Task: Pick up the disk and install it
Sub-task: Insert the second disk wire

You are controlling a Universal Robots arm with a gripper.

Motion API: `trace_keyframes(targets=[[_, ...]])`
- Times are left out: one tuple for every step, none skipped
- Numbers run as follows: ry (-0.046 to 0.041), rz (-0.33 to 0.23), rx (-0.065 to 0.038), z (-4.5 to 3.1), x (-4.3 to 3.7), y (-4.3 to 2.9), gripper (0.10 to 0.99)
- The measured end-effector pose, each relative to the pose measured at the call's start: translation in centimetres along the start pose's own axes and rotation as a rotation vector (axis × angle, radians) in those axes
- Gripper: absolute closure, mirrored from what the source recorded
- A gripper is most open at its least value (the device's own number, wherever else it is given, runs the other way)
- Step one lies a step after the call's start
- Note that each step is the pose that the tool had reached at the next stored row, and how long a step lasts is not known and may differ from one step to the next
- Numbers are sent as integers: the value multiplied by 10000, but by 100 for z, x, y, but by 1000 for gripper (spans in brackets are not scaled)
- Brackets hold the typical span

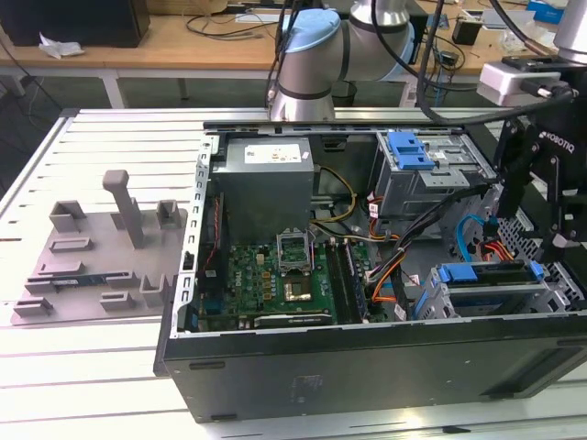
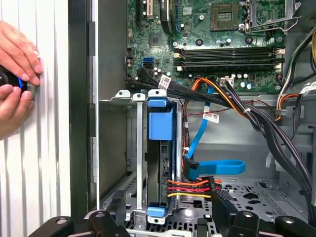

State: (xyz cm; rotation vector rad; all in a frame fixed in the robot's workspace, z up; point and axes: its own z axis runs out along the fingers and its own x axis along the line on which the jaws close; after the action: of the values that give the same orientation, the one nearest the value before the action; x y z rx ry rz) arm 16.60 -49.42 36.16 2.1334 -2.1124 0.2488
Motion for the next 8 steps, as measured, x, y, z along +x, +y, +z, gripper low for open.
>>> trace_keyframes(targets=[[114, -6, -12, -9, -36, -6, 302], [395, -19, -40, -26, -109, -14, 302], [554, -25, -52, -36, -147, -16, 318], [708, -32, -67, -42, -183, -17, 318], [807, -36, -76, -47, -205, -18, 447], [905, -41, -87, -52, -226, -18, 447], [1000, -46, -98, -56, -247, -19, 447], [1093, -51, -110, -60, -266, -19, 514]])
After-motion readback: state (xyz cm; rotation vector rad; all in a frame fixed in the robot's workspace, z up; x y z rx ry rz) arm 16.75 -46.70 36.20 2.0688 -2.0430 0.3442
